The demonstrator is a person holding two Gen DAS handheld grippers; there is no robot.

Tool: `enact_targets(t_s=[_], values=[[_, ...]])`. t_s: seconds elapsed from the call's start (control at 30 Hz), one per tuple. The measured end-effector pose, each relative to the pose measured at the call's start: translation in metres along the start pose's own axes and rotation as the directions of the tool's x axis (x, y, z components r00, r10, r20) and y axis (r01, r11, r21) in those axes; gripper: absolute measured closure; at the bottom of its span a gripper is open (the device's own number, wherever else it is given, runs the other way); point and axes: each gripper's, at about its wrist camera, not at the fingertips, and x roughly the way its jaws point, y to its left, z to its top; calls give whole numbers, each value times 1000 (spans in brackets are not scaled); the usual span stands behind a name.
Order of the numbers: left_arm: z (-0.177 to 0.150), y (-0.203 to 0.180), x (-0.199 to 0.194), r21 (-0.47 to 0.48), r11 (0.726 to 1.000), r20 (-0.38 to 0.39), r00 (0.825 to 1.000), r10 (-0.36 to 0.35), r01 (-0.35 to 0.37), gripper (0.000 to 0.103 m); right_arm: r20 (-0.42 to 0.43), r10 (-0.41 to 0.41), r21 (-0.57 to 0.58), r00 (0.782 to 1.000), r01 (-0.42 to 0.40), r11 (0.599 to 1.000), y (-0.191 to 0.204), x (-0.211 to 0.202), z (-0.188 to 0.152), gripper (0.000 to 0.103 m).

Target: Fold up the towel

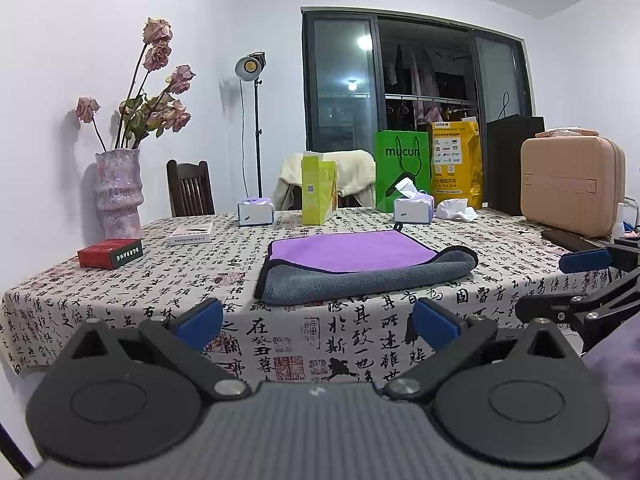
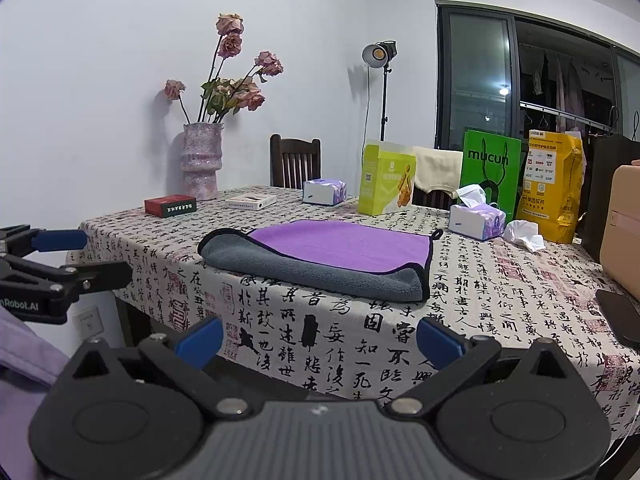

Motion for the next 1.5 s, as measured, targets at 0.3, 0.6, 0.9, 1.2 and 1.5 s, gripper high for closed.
enact_targets(t_s=[0.3, 0.6, 0.9, 1.2, 1.5], values=[[0, 0, 0, 1, 1000, 0, 1000, 0, 0, 0, 0, 0, -1, 1000, 0, 1000, 0, 0, 0, 0], [0, 0, 0, 3, 1000, 1, 1000, 0, 0, 0, -1, 0, 0, 1000, 0, 1000, 0, 0, 0, 0], [0, -1, 0, 3, 1000, 0, 1000, 1, -1, 0, -1, 0, 0, 1000, 0, 1000, 0, 0, 0, 0], [0, -1, 0, 3, 1000, 0, 1000, 1, -1, 0, -1, -2, -1, 1000, 2, 1000, 1, 1, -2, 0], [0, 0, 0, 2, 1000, -1, 1000, 1, -1, 0, -4, 0, 0, 1000, 0, 1000, -1, 2, -2, 0]])
